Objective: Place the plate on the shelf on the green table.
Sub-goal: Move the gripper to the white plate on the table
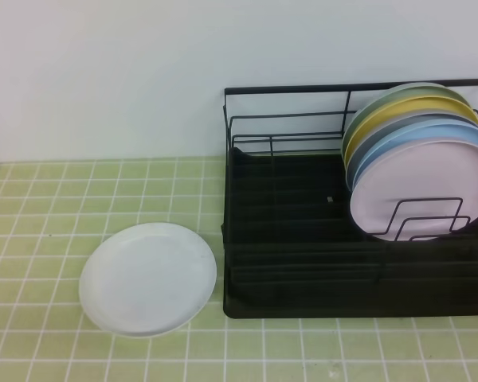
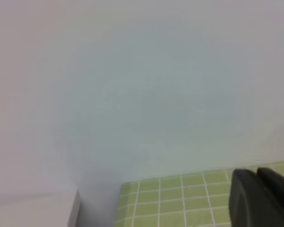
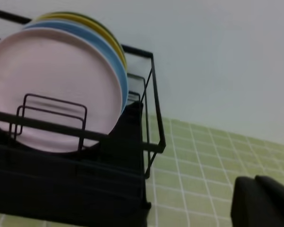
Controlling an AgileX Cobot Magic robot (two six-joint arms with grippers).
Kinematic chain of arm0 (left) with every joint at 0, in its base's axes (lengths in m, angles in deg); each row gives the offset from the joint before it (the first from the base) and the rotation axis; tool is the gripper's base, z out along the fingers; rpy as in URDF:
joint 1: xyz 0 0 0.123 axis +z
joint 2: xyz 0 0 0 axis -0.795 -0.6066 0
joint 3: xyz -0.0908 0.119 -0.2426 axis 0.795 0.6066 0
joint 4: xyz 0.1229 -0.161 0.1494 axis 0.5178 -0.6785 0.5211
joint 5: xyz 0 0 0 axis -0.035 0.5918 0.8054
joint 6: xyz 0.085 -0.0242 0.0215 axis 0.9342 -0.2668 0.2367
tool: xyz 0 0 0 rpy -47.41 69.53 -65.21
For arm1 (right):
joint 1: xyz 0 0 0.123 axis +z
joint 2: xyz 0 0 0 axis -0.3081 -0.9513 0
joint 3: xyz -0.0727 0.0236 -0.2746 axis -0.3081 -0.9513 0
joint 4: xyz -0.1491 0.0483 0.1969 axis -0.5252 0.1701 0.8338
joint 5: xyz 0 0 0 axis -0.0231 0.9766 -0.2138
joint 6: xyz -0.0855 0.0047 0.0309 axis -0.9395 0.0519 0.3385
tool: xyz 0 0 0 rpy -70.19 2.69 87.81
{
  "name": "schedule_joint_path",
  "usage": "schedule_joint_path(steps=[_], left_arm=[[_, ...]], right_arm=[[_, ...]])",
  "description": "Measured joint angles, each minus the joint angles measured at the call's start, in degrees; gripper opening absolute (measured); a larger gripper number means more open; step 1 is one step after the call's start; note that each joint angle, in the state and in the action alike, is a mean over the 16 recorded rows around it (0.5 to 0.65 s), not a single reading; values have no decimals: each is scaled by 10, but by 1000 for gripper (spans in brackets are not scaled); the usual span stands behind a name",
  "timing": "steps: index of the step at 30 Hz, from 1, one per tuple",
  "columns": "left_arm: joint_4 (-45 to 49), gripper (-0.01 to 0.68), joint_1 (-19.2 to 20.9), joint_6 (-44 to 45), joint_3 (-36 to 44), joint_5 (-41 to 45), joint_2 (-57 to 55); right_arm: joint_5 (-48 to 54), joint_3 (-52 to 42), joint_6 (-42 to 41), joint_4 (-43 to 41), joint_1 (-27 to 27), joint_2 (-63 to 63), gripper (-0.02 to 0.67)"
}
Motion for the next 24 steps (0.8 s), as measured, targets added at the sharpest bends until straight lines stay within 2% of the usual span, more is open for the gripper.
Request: schedule_joint_path(steps=[15, 24], left_arm=[[-7, -2, 0, -49, -31, 85, -76], [-91, -2, 0, -54, -76, 177, -190]], right_arm=[[70, 34, -24, 56, 0, -135, -1], [78, 45, -24, 85, 0, -205, -1]])
